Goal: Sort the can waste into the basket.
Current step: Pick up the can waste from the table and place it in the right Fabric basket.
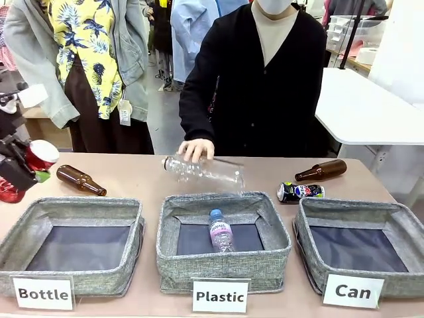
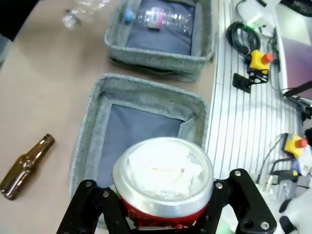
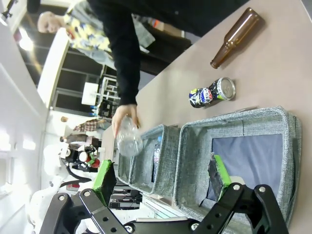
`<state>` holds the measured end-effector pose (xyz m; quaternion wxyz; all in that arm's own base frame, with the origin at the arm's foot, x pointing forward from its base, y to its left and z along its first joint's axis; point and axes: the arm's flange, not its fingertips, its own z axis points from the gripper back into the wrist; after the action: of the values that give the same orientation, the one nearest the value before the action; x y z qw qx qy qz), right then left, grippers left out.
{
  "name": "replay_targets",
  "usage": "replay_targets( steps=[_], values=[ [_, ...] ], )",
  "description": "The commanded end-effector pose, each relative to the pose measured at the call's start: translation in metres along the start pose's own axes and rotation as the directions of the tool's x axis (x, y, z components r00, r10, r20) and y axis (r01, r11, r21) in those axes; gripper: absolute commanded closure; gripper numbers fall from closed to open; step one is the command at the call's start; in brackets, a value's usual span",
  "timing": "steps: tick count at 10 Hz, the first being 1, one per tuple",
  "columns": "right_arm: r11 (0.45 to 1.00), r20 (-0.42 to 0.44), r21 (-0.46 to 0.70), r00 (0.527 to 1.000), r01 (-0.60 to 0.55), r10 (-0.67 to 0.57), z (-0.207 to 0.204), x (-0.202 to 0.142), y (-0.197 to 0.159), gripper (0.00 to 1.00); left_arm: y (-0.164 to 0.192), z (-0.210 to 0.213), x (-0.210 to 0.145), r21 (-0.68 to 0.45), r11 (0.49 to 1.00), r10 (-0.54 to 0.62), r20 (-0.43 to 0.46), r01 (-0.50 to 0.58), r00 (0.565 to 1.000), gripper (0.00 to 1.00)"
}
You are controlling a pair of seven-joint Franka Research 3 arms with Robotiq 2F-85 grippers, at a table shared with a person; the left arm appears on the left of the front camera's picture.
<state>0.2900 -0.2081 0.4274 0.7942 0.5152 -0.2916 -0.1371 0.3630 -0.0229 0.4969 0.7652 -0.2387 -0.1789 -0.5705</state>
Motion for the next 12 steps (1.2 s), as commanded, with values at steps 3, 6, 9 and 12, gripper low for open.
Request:
replay_targets(
  steps=[3, 6, 9, 12],
  values=[
    [0.999, 0.020, 0.021, 0.999, -0.026, 0.025, -0.001, 0.004, 0.000, 0.00, -0.004, -0.032, 0.059, -0.118, 0.951, -0.280, 0.060, 0.285, 0.958, 1.00],
    [0.999, 0.020, 0.021, 0.999, -0.026, 0.025, -0.001, 0.004, 0.000, 0.00, 0.004, -0.040, 0.078, -0.170, 0.937, -0.305, 0.028, 0.305, 0.952, 1.00],
    [0.999, 0.020, 0.021, 0.999, -0.026, 0.025, -0.001, 0.004, 0.000, 0.00, 0.005, -0.050, 0.077, -0.150, 0.951, -0.272, 0.025, 0.272, 0.962, 1.00],
    [0.999, -0.066, -0.034, 0.998, 0.010, -0.012, 0.022, 0.001, 0.011, 0.00, -0.012, -0.099, 0.166, -0.106, 0.949, -0.295, 0.022, 0.296, 0.955, 1.00]
  ],
)
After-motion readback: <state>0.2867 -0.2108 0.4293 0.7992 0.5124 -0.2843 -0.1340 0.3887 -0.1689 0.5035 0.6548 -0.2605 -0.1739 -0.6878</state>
